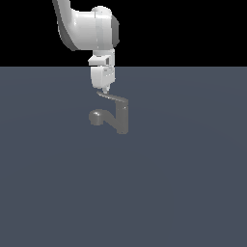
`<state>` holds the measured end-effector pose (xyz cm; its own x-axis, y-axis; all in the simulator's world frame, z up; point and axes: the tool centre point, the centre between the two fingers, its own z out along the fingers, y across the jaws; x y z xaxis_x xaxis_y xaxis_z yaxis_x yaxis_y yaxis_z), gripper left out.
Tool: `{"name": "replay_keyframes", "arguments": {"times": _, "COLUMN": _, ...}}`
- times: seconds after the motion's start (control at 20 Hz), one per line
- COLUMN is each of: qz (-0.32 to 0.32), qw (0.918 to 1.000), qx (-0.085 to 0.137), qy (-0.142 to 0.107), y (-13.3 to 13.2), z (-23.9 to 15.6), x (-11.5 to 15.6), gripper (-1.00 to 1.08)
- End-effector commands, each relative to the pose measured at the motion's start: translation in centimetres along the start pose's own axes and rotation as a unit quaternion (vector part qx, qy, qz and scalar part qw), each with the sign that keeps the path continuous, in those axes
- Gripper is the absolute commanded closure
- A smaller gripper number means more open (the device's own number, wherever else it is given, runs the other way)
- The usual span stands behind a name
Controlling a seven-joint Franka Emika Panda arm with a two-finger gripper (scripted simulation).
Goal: Turn on the faucet by rotating a designated handle.
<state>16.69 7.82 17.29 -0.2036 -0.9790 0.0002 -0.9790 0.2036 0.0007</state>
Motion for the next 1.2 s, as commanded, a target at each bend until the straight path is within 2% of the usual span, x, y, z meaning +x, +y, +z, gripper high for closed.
{"name": "replay_keyframes", "arguments": {"times": 0.0, "qz": 0.0, "qw": 1.0, "qx": 0.0, "qy": 0.0, "y": 0.4, "z": 0.0, "x": -0.1, "gripper": 1.08}}
{"name": "replay_keyframes", "arguments": {"times": 1.15, "qz": 0.0, "qw": 1.0, "qx": 0.0, "qy": 0.0, "y": 6.0, "z": 0.0, "x": -1.1, "gripper": 1.08}}
